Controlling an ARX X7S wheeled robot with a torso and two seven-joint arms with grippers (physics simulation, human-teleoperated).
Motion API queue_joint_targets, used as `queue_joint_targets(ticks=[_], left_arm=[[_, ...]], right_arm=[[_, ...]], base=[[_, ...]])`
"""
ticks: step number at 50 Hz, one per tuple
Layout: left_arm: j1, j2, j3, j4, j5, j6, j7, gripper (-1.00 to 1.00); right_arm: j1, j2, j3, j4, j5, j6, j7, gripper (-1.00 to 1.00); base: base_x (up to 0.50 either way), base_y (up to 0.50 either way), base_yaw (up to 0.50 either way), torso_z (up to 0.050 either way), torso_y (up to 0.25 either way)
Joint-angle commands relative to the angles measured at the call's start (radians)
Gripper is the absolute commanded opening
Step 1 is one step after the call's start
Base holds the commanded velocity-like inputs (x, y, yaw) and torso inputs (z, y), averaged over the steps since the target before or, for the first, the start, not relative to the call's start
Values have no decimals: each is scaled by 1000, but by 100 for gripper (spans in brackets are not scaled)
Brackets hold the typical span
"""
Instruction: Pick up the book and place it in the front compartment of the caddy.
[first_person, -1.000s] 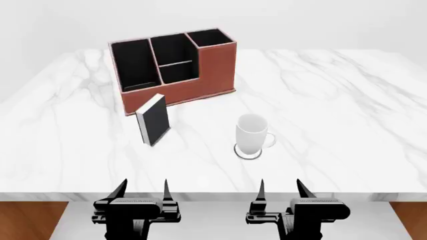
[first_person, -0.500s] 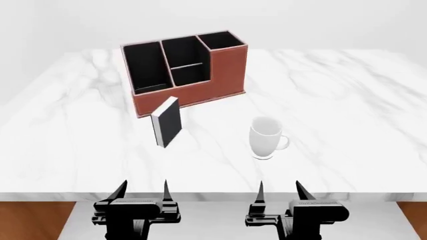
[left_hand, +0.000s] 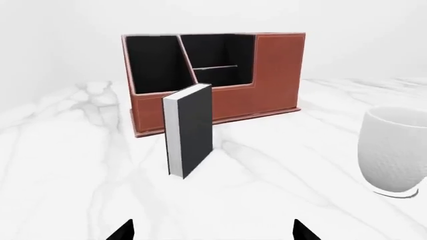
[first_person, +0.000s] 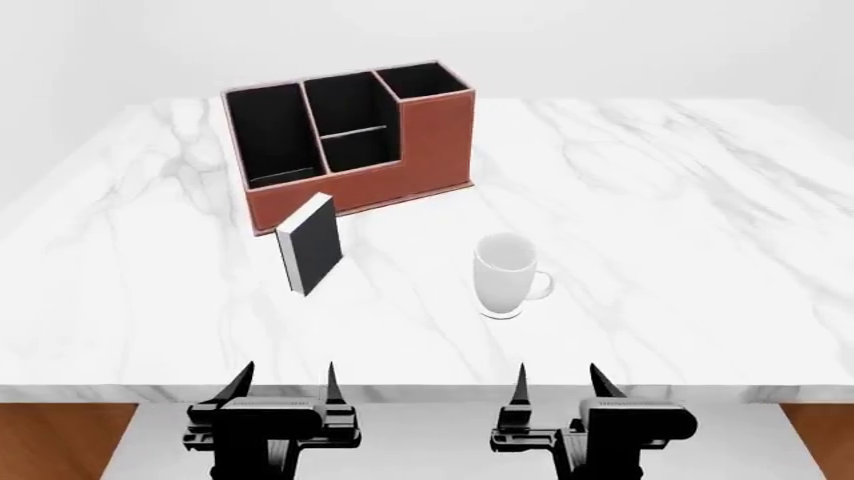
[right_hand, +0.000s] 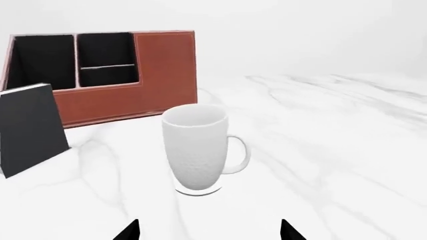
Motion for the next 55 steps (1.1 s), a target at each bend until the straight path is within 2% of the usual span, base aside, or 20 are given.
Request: queue_joint_targets(ticks=[1, 4, 7, 8, 9, 11, 12, 13, 14, 16, 17, 18, 27, 55], left_arm=[[-1, -16, 16, 5, -9, -7, -18, 100], [-3, -19, 22, 27, -14, -30, -21, 100], [-16, -36, 23, 142, -46, -149, -10, 100], [-46, -61, 28, 273, -47, -299, -19, 100], [-69, -71, 22, 339, -58, -403, -25, 100], [-151, -108, 21, 495, -70, -637, -34, 100], [-263, -130, -4, 623, -107, -787, -36, 100], [-316, -136, -18, 670, -125, -937, -36, 100], [-428, -154, -38, 735, -153, -1087, -25, 100], [-528, -175, -32, 769, -166, -1213, -24, 100], [-558, -177, -33, 775, -170, -1244, -23, 100], [-605, -162, -69, 779, -196, -1291, -6, 100], [-582, -166, -83, 763, -192, -1251, -9, 100], [-588, -187, -90, 790, -203, -1274, -22, 100]], right_arm=[[4, 11, -16, 1, 18, 11, 16, 100], [6, 18, -17, -29, 24, 45, 24, 100], [27, 34, -18, -125, 33, 151, 39, 100], [66, 45, -12, -221, 46, 263, 53, 100], [85, 53, -8, -274, 60, 313, 54, 100], [174, 70, 5, -403, 106, 536, 73, 100], [269, 82, 24, -518, 144, 679, 86, 100], [324, 91, 22, -556, 159, 773, 95, 100], [431, 100, 25, -625, 186, 898, 103, 100], [554, 85, 58, -644, 246, 1071, 107, 100], [583, 82, 55, -638, 229, 1060, 125, 100], [653, 68, 79, -613, 258, 1124, 118, 100], [647, 54, 105, -553, 267, 1082, 115, 100], [673, 60, 105, -543, 286, 1089, 144, 100]], base=[[0, 0, 0, 0, 0], [0, 0, 0, 0, 0], [0, 0, 0, 0, 0], [0, 0, 0, 0, 0], [0, 0, 0, 0, 0], [0, 0, 0, 0, 0], [0, 0, 0, 0, 0], [0, 0, 0, 0, 0], [0, 0, 0, 0, 0], [0, 0, 0, 0, 0], [0, 0, 0, 0, 0], [0, 0, 0, 0, 0], [36, 0, 0, 0, 0], [500, 0, 0, 0, 1]])
